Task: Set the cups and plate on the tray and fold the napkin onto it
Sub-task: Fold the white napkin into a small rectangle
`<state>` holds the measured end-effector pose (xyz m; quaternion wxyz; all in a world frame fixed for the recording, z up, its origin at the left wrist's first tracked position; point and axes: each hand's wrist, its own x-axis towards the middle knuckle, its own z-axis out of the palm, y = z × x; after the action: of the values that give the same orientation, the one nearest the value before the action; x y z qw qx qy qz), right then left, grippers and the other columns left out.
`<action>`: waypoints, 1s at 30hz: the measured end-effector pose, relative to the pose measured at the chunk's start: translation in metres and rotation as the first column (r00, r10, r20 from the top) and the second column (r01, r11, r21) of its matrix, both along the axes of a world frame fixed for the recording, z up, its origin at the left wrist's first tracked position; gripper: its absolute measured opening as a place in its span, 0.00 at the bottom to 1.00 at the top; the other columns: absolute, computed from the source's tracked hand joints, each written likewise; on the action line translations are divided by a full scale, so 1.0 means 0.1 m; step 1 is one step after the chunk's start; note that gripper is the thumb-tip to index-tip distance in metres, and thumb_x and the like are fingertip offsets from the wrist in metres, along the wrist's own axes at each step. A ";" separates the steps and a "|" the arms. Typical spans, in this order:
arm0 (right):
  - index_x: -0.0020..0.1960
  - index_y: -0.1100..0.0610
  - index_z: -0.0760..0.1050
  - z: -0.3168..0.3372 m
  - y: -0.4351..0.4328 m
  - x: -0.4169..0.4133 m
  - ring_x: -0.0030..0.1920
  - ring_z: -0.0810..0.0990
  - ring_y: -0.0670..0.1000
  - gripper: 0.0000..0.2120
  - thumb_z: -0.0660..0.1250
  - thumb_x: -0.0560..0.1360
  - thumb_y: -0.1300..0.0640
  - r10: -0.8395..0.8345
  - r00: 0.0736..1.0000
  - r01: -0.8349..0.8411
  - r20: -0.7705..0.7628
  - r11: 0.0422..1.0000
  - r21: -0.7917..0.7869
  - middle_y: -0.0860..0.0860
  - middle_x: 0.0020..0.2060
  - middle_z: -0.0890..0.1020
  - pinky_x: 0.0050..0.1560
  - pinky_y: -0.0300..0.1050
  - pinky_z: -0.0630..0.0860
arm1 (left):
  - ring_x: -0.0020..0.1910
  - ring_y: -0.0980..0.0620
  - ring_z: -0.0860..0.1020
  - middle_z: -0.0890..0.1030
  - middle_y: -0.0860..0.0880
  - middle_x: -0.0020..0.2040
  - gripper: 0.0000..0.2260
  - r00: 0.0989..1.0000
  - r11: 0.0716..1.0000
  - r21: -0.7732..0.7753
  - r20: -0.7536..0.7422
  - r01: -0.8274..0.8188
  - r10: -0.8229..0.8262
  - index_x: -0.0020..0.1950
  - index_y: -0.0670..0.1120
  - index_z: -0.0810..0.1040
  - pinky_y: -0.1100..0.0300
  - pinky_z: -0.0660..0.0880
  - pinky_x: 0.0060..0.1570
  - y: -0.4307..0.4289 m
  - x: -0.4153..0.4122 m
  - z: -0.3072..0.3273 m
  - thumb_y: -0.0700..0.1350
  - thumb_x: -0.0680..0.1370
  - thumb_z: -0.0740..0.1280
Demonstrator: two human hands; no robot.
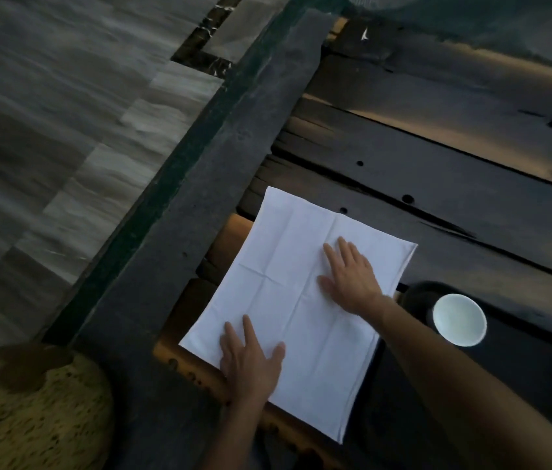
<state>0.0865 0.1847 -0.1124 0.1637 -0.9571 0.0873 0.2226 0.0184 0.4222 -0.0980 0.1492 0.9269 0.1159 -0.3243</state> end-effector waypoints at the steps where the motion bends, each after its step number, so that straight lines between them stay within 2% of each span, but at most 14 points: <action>1: 0.82 0.51 0.45 0.00 -0.04 0.12 0.81 0.46 0.60 0.36 0.56 0.82 0.41 0.059 0.998 -0.059 0.003 0.998 -0.020 0.58 0.81 0.45 0.78 0.57 0.51 | 0.81 0.41 0.42 0.37 0.45 0.82 0.46 1.000 1.000 0.017 -0.015 -0.010 0.010 0.81 0.54 0.39 0.41 0.52 0.77 -0.03 -0.05 -0.03 0.69 0.75 0.62; 4: 0.82 0.48 0.43 0.02 -0.16 0.44 0.81 0.45 0.59 0.40 0.61 0.79 0.38 0.275 0.961 -0.275 -0.006 0.959 -0.066 0.57 0.81 0.42 0.78 0.56 0.52 | 0.80 0.40 0.37 0.31 0.44 0.80 0.50 0.999 0.999 0.028 -0.046 0.016 -0.014 0.81 0.51 0.35 0.40 0.46 0.77 -0.05 -0.15 -0.11 0.72 0.73 0.62; 7: 0.81 0.44 0.37 0.09 -0.31 0.74 0.81 0.43 0.61 0.57 0.72 0.68 0.32 0.495 0.862 -0.505 -0.107 0.856 -0.109 0.58 0.80 0.37 0.78 0.58 0.52 | 0.79 0.40 0.32 0.26 0.44 0.78 0.53 0.997 0.999 0.001 -0.045 0.055 -0.055 0.79 0.51 0.30 0.39 0.41 0.77 0.01 -0.20 -0.16 0.72 0.72 0.63; 10: 0.79 0.39 0.30 0.15 -0.42 1.03 0.80 0.39 0.61 0.71 0.78 0.55 0.30 0.601 0.772 -0.632 -0.207 0.760 -0.151 0.57 0.79 0.32 0.78 0.61 0.50 | 0.77 0.39 0.29 0.21 0.44 0.75 0.58 0.994 0.995 0.007 -0.052 0.096 -0.095 0.77 0.51 0.26 0.39 0.38 0.76 0.06 -0.22 -0.22 0.75 0.68 0.65; 13: 0.76 0.37 0.25 0.16 -0.47 1.23 0.79 0.34 0.60 0.76 0.81 0.51 0.31 0.643 0.725 -0.686 -0.247 0.709 -0.166 0.57 0.78 0.29 0.77 0.61 0.46 | 0.75 0.40 0.24 0.17 0.44 0.72 0.64 0.985 0.989 0.016 -0.098 0.146 -0.144 0.74 0.51 0.21 0.38 0.36 0.75 0.11 -0.22 -0.25 0.76 0.64 0.66; 18: 0.76 0.38 0.24 0.07 -0.50 1.21 0.79 0.33 0.61 0.75 0.79 0.53 0.30 0.622 0.743 -0.664 -0.247 0.732 -0.152 0.58 0.78 0.28 0.77 0.63 0.46 | 0.72 0.38 0.21 0.16 0.42 0.71 0.69 0.954 0.967 0.043 -0.182 0.250 -0.238 0.71 0.51 0.17 0.35 0.34 0.73 0.25 -0.10 -0.31 0.80 0.57 0.65; 23: 0.75 0.38 0.24 0.04 -0.59 1.12 0.79 0.34 0.63 0.73 0.76 0.52 0.25 0.533 0.813 -0.573 -0.234 0.802 -0.166 0.58 0.78 0.30 0.76 0.69 0.45 | 0.69 0.42 0.17 0.17 0.44 0.72 0.69 0.913 0.924 0.017 -0.161 0.381 -0.374 0.73 0.53 0.19 0.35 0.32 0.72 0.51 0.28 -0.33 0.80 0.56 0.65; 25: 0.75 0.38 0.24 0.03 -0.62 1.03 0.79 0.33 0.63 0.73 0.74 0.52 0.24 0.473 0.851 -0.513 -0.230 0.842 -0.166 0.58 0.78 0.31 0.75 0.70 0.42 | 0.71 0.43 0.18 0.17 0.46 0.72 0.68 0.889 0.897 0.012 -0.142 0.442 -0.436 0.73 0.53 0.20 0.36 0.32 0.73 0.66 0.53 -0.30 0.79 0.56 0.66; 30: 0.75 0.38 0.24 -0.07 -0.60 0.74 0.77 0.29 0.64 0.73 0.70 0.49 0.19 0.255 0.940 -0.292 -0.226 0.945 -0.150 0.58 0.78 0.29 0.75 0.70 0.38 | 0.73 0.43 0.21 0.18 0.47 0.73 0.68 0.727 0.729 0.041 -0.128 0.683 -0.674 0.73 0.54 0.20 0.37 0.30 0.72 0.90 1.31 -0.22 0.80 0.57 0.66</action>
<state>0.1601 0.1249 -0.1194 0.0336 -0.9429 -0.0107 0.3313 0.1497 0.5124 -0.1200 -0.0256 0.8923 -0.2097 -0.3991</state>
